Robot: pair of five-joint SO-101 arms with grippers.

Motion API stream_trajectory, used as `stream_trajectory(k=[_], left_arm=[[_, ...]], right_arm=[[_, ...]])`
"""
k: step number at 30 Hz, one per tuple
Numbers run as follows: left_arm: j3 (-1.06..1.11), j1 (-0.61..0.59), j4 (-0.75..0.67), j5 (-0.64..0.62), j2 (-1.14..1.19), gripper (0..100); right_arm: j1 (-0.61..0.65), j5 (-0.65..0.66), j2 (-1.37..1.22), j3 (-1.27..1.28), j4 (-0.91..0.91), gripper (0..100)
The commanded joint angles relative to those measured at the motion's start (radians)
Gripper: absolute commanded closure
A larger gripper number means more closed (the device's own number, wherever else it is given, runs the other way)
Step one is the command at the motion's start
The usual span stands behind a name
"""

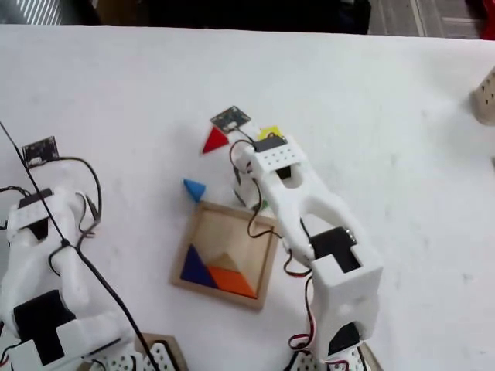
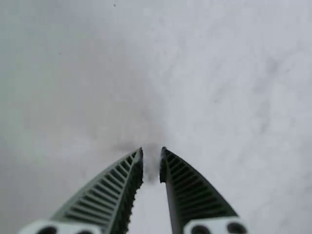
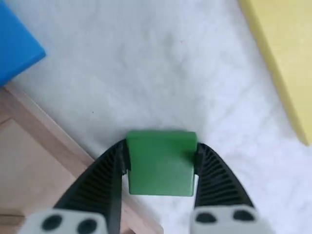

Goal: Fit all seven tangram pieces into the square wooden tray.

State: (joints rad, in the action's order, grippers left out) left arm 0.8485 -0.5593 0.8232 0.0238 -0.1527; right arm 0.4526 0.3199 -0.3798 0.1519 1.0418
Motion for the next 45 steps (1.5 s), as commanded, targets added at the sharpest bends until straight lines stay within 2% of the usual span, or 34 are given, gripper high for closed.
stream_trajectory(k=[1,11,14,20,26,32,36,39,45], left_arm=[[-0.04,0.016,-0.002,0.009,-0.005,92],[-0.043,0.027,-0.002,0.008,-0.005,92],[-0.041,0.03,-0.002,0.008,-0.005,92],[-0.041,0.03,-0.002,0.008,-0.005,92],[-0.041,0.03,-0.002,0.009,-0.005,92],[-0.041,0.03,-0.002,0.011,-0.005,92],[-0.041,0.03,-0.002,0.011,-0.005,92],[-0.041,0.031,-0.002,0.011,-0.005,92],[-0.041,0.031,-0.002,0.012,-0.005,92]], right_arm=[[0.005,-0.009,0.041,-0.011,0.016,98.1],[0.018,-0.012,0.325,0.064,0.025,98.1],[0.077,-0.012,0.395,0.104,0.058,98.1],[0.277,-0.012,0.472,0.275,0.028,98.1],[0.294,-0.012,0.475,0.376,-0.105,97.9],[0.289,-0.189,0.475,0.408,-0.197,97.7],[0.294,-0.238,0.473,0.41,-0.205,97.5],[0.294,-0.244,0.473,0.41,-0.205,91.1],[0.295,-0.278,0.473,0.428,-0.202,66.7]])
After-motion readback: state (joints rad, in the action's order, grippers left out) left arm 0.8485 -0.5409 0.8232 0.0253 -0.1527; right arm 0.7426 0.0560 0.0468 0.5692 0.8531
